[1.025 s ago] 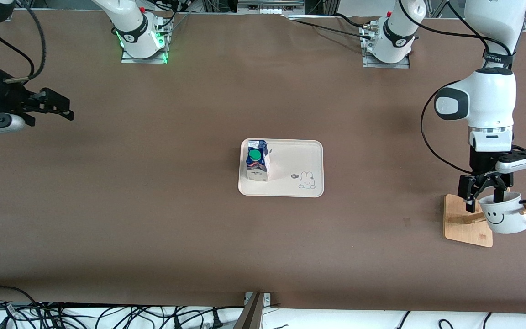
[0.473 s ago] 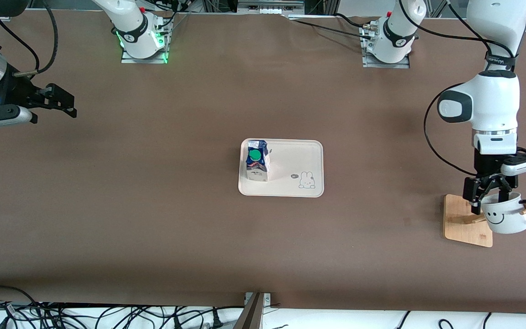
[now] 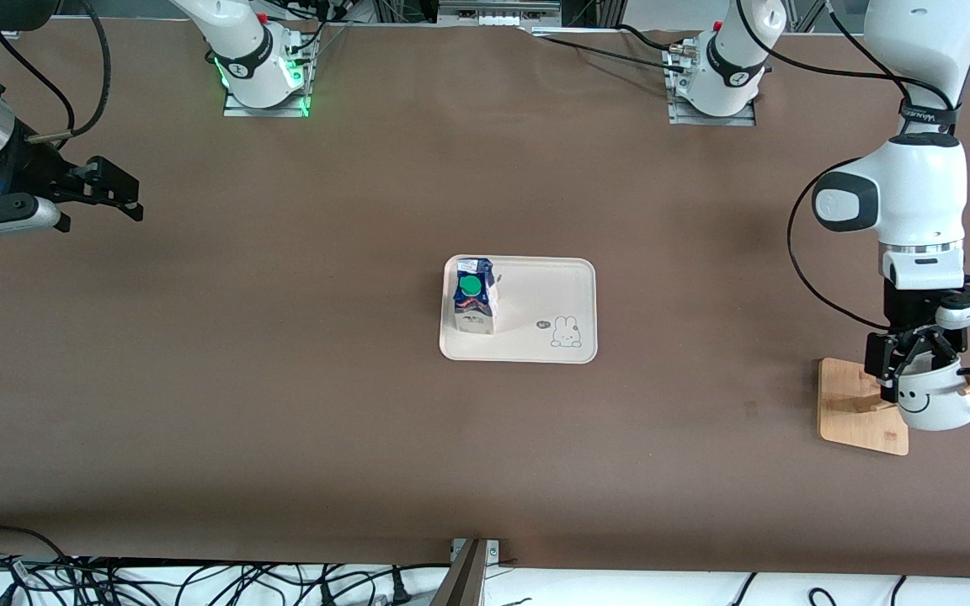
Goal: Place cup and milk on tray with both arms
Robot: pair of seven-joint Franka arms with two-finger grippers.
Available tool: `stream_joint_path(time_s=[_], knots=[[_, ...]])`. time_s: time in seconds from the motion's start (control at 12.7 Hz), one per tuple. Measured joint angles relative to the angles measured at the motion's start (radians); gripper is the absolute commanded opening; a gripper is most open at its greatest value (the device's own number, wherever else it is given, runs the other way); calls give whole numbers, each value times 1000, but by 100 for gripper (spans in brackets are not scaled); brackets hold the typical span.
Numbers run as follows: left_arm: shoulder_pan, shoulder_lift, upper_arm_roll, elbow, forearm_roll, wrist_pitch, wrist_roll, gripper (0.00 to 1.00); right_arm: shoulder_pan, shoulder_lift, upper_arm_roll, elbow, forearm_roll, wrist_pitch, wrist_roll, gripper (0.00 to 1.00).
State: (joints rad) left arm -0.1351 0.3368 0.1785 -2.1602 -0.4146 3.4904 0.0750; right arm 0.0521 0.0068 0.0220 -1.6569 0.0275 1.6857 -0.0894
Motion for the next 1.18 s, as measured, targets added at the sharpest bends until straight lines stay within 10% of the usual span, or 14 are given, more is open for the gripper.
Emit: stream_joint_path(time_s=[0.79, 1.1, 1.18], knots=[[-1, 4, 0, 36, 0, -2, 0, 100, -23, 12, -19, 1, 0, -17, 1, 100], [-1, 21, 0, 30, 0, -2, 0, 5, -23, 12, -23, 1, 0, -18, 1, 100], [-1, 24, 1, 29, 0, -2, 0, 0, -23, 13, -22, 1, 0, -16, 2, 100]])
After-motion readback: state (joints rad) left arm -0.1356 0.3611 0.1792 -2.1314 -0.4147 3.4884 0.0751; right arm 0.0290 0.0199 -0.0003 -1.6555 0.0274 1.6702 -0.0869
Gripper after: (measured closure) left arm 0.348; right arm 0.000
